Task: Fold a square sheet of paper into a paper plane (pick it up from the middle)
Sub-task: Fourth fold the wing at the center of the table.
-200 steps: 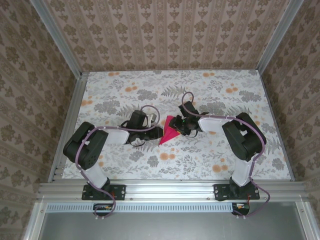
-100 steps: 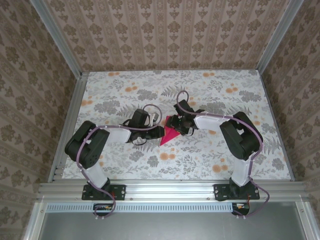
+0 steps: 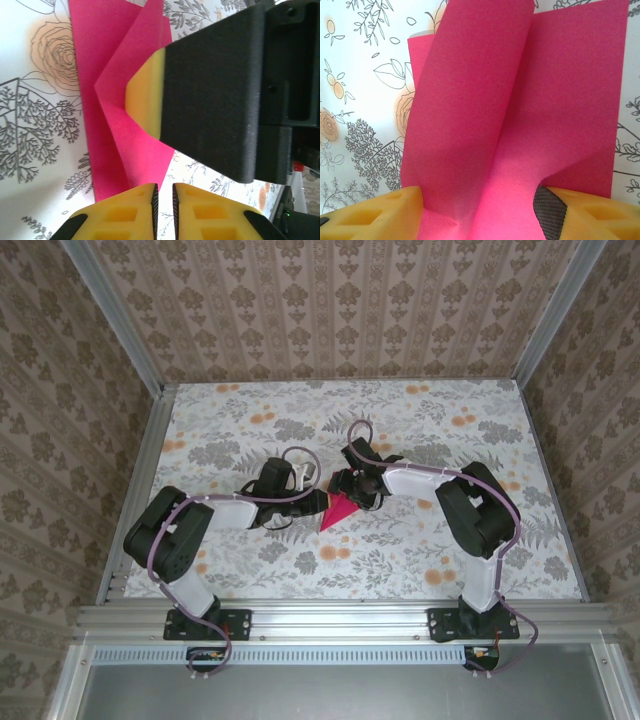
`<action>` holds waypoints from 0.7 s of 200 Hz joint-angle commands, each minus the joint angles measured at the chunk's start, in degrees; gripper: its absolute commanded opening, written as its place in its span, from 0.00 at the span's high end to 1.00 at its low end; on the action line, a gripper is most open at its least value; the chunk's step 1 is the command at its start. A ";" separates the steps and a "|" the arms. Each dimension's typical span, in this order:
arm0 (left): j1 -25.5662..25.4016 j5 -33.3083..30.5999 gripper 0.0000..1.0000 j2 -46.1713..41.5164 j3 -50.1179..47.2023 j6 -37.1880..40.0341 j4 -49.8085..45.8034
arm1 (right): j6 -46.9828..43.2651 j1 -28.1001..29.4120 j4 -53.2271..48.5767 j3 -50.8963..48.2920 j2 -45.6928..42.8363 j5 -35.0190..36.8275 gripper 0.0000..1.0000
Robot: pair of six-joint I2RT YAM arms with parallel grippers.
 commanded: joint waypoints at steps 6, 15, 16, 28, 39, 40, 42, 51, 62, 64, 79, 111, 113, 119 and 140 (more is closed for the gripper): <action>-0.41 2.67 0.84 0.82 0.65 -1.05 1.81 | 0.68 -0.49 -10.13 -2.76 5.95 5.73 0.33; -0.50 2.44 0.86 1.21 0.97 -0.80 1.14 | 0.72 -0.50 -10.13 -2.80 6.04 5.61 0.33; -0.50 2.42 0.86 1.27 1.02 -0.74 1.02 | 0.77 -0.49 -10.12 -2.80 6.06 5.56 0.33; -0.50 2.41 0.88 2.03 1.55 -0.65 0.06 | 0.94 -0.50 -10.18 -2.71 6.34 5.18 0.33; -0.50 2.24 0.90 2.60 1.80 -0.82 -0.77 | 1.06 -0.49 -10.11 -2.71 6.45 4.87 0.33; -0.50 2.23 0.90 2.63 1.88 -0.80 -0.86 | 1.11 -0.49 -10.16 -2.71 6.53 4.88 0.34; -0.50 2.28 0.90 2.75 1.94 -0.72 -1.00 | 1.15 -0.49 -10.12 -2.71 6.59 4.83 0.33; -0.50 2.16 0.91 3.12 2.24 -0.65 -1.78 | 1.25 -0.49 -10.12 -2.62 6.66 4.64 0.34; -0.50 1.93 0.92 3.51 2.62 -0.39 -2.84 | 1.34 -0.49 -10.11 -2.66 6.72 4.50 0.34; -0.50 1.85 0.92 3.59 2.65 -0.33 -3.03 | 1.38 -0.49 -10.11 -2.65 6.71 4.53 0.34; -0.46 0.98 0.93 3.88 3.01 -0.14 -4.29 | 1.42 -0.49 -10.21 -2.60 6.71 4.45 0.34; -0.50 -0.26 0.95 4.24 3.51 0.31 -6.09 | 1.55 -0.49 -10.20 -2.66 6.83 4.45 0.35; -0.44 -0.35 0.95 4.28 3.57 0.35 -6.26 | 1.55 -0.49 -10.24 -2.74 6.84 4.45 0.35; -0.42 -0.69 0.95 4.40 3.60 0.42 -6.68 | 1.60 -0.52 -10.20 -2.79 6.92 4.48 0.36; -0.42 -1.66 0.97 4.89 3.61 0.61 -7.33 | 1.51 -0.50 -10.16 -2.88 7.00 4.37 0.41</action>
